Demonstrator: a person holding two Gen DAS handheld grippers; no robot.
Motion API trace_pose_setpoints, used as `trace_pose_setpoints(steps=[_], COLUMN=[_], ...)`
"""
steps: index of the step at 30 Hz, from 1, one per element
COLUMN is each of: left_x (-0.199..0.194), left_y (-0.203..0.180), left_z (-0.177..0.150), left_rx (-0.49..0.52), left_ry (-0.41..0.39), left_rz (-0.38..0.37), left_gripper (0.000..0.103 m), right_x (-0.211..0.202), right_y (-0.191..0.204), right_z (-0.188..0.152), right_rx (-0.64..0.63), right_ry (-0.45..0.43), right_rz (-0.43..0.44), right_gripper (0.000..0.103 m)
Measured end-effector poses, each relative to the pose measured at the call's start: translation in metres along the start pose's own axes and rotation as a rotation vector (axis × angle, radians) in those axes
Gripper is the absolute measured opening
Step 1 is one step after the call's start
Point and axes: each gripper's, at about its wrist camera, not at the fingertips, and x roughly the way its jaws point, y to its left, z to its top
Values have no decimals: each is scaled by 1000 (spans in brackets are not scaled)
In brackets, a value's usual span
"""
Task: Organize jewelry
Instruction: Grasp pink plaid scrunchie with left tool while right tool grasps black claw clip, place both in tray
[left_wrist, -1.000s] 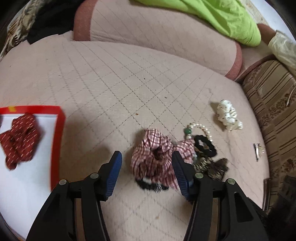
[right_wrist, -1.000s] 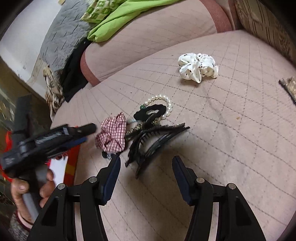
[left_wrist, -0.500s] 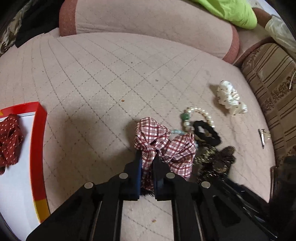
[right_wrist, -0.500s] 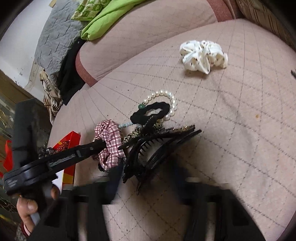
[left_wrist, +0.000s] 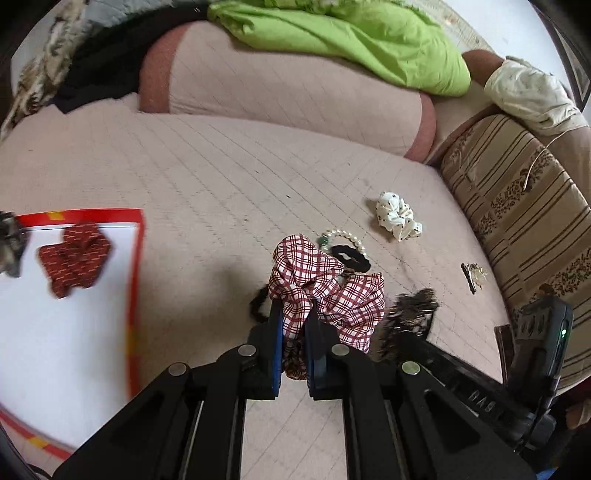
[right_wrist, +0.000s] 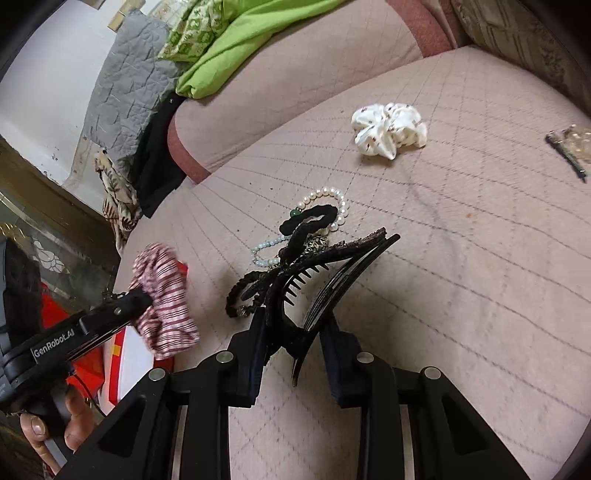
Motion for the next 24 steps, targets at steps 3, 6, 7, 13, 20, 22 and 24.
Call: trace_pose_setpoints(steps=[3,6,7,13,20,22,24], left_x=[-20,-37,-42,-62,-77,-78,-79], left_y=[15,41,52,135,218,235,251], left_z=[-12,-26,-31,-56,-73,-78,-83], left_rx=[-15,-39,-54,-190,-320,-358,-399], left_ry=[-32,-57,-62,-57,-29,-19,-7], left_rz=[49,120,151,277,372,392,413], left_gripper=[9,9,9,9,10,10,10], right_x=[-12,-18,-19,-5,38,54,77], right_y=[8,24,29,94,180,196,212], right_z=[-4,-7,-9,-27,-57,-66,-76], right_rx=[-13,-48,-64,-213,-397,-417,-434], right_ry=[-11,-3,2,74,185,227,277], right_rz=[3,20,25,66,115,134,142], right_gripper=[31,31,31,31,31,31,31])
